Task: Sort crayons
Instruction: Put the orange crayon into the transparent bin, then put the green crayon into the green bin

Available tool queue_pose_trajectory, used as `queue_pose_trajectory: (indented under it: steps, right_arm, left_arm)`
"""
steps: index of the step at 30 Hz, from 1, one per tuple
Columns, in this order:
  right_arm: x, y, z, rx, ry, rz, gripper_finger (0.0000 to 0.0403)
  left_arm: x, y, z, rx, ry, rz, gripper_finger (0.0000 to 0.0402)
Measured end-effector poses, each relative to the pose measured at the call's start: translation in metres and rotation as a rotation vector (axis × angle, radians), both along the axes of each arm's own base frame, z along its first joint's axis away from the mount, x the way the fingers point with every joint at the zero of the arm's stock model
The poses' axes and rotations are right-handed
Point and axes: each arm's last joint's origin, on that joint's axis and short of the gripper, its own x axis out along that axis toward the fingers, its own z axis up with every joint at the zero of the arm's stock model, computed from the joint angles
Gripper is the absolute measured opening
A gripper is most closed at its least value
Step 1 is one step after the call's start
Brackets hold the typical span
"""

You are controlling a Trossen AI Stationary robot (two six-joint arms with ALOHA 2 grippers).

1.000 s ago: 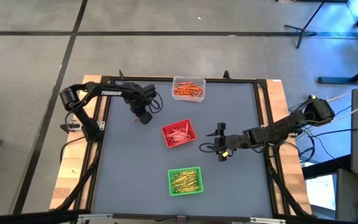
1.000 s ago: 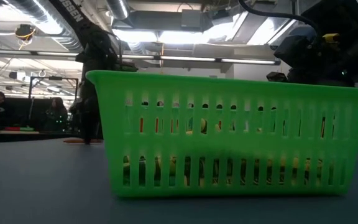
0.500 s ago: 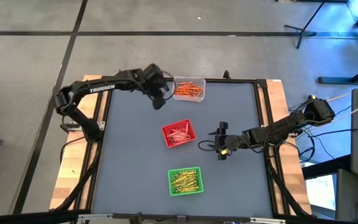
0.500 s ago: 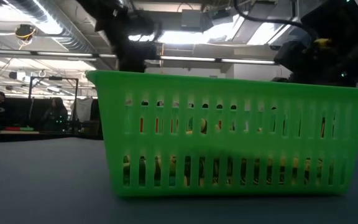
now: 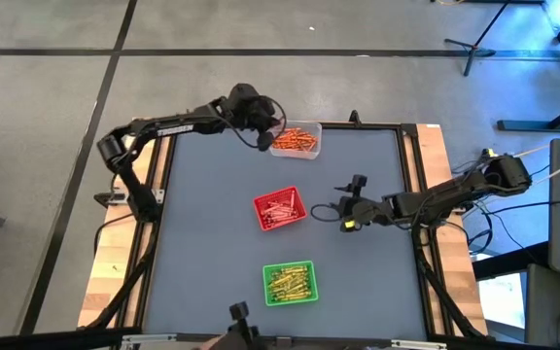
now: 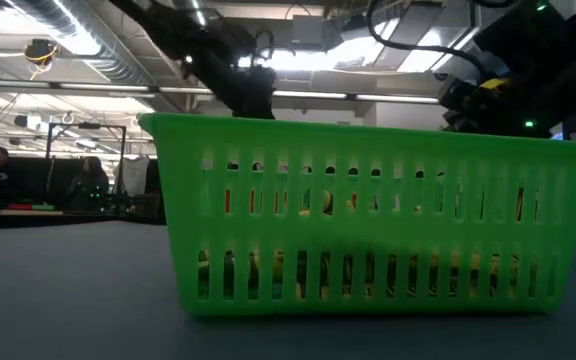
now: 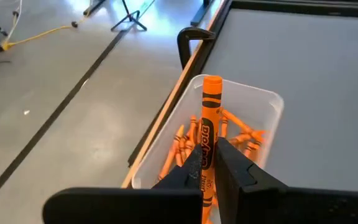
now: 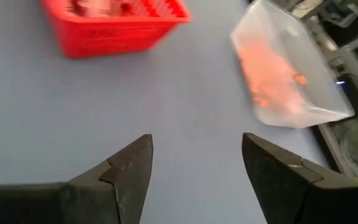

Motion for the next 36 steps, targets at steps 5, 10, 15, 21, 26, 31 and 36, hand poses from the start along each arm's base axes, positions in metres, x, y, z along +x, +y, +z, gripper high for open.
queue_pose_trajectory:
  steps: [5,10,15,21,26,31,36]
  right_arm:
    - [-0.001,-0.019,0.005,-0.041,0.017,-0.058,0.0246]
    - [-0.002,-0.032,0.003,-0.049,0.049,-0.112,0.0246]
    - [-0.002,-0.035,0.003,-0.028,0.032,-0.139,0.0246]
    - [0.000,-0.032,0.003,0.032,0.019,-0.073,0.0246]
    - [0.000,-0.032,0.004,0.035,0.010,-0.075,0.0246]
    - [0.001,-0.032,0.009,0.050,0.088,-0.081,0.0246]
    - [0.002,-0.030,0.041,0.166,0.275,-0.108,0.0246]
  left_arm:
    - [0.015,0.016,-0.029,0.002,-0.015,-0.026,0.0007]
    - [0.026,0.023,-0.051,-0.057,0.005,-0.068,0.0012]
    - [0.035,0.030,-0.073,-0.054,0.004,-0.063,0.0013]
    - [0.040,0.031,-0.075,-0.036,-0.035,-0.069,0.0034]
    - [0.039,0.029,-0.074,-0.058,-0.034,-0.063,0.0096]
    - [0.037,0.019,-0.061,-0.031,0.001,-0.038,0.0127]
    - [0.028,-0.001,-0.037,0.024,-0.109,-0.088,0.0129]
